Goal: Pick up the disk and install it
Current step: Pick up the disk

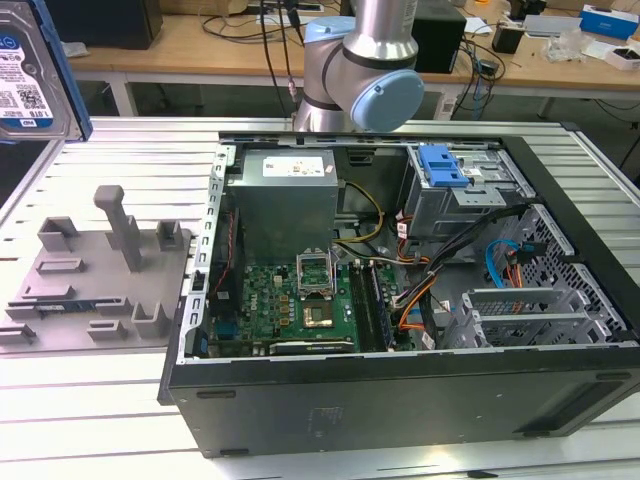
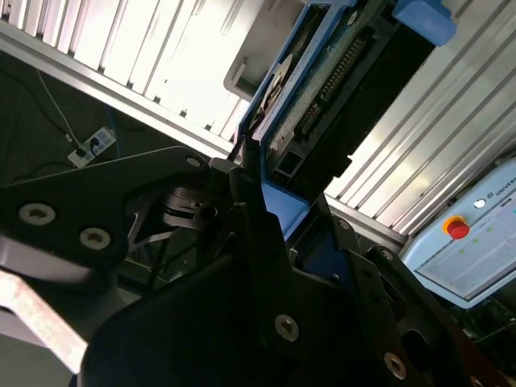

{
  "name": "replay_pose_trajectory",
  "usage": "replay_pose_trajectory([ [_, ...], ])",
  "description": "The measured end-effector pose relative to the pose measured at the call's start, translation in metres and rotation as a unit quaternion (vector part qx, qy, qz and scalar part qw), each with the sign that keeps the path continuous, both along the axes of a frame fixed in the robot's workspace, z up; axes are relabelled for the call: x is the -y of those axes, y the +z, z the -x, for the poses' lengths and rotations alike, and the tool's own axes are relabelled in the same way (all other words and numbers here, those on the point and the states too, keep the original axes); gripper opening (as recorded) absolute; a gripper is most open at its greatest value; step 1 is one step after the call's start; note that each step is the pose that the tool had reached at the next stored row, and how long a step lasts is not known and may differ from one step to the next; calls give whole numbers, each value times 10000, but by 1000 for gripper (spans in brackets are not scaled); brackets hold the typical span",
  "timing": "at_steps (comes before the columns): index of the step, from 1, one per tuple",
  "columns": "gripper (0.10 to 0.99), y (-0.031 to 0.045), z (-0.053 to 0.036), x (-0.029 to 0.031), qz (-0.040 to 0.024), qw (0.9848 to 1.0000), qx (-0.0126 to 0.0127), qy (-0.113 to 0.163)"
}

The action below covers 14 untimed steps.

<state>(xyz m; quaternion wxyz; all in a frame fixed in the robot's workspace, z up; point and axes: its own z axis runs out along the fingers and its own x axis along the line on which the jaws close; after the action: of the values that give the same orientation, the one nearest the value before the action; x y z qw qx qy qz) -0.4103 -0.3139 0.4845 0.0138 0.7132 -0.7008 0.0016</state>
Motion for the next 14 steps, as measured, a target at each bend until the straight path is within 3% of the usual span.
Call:
replay_pose_trajectory([
  [8,365,0,-6,11,-3,10000,0,1],
  [11,365,0,-67,66,-3,10000,0,0],
  [14,365,0,-195,156,-3,10000,-1,0],
])
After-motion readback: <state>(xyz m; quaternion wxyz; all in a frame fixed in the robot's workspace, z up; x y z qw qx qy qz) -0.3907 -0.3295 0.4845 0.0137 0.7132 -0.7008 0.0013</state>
